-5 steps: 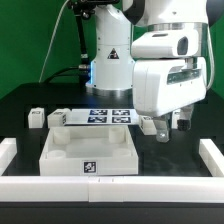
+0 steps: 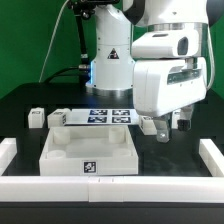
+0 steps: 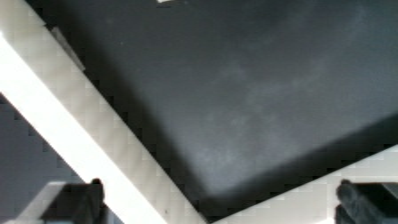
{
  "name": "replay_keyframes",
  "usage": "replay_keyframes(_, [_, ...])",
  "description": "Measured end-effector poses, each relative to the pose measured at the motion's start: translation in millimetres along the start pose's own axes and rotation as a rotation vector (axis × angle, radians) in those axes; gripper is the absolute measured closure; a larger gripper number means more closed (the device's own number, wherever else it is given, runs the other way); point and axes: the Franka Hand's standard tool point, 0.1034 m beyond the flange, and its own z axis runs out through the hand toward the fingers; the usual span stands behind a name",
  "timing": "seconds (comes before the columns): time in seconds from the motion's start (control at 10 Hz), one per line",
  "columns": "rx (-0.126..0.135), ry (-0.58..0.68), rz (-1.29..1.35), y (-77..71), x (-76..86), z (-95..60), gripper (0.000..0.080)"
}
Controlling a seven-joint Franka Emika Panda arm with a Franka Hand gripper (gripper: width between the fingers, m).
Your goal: Assemble one leg
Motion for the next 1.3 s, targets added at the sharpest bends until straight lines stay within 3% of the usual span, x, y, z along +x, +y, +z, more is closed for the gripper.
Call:
replay_keyframes(0.2, [-0.001, -0.002, -0.043, -1.4, -1.4, 0.9, 0.0150])
replay_keyframes(0.5, [0.015, -0.021, -0.260, -14.4, -18.7, 1.8, 0.0150])
replay_keyframes(0.7, [0.034, -0.035, -0.338, -21.8, -42.1, 2.7, 0.0150])
replay_keyframes(0.8, [0.047, -0.050, -0.326, -18.5, -55.5, 2.1, 0.0150])
replay_keyframes(1.1, [0.047, -0.049, -0.314, -18.6, -54.7, 2.7, 0.0150])
replay_keyframes(1.2, [0.026, -0.035, -0.351, -18.2, -53.4, 4.0, 0.0150])
replay_keyframes(1.3, [-0.014, -0.008, -0.428, -28.8, -60.0, 10.4, 0.0150])
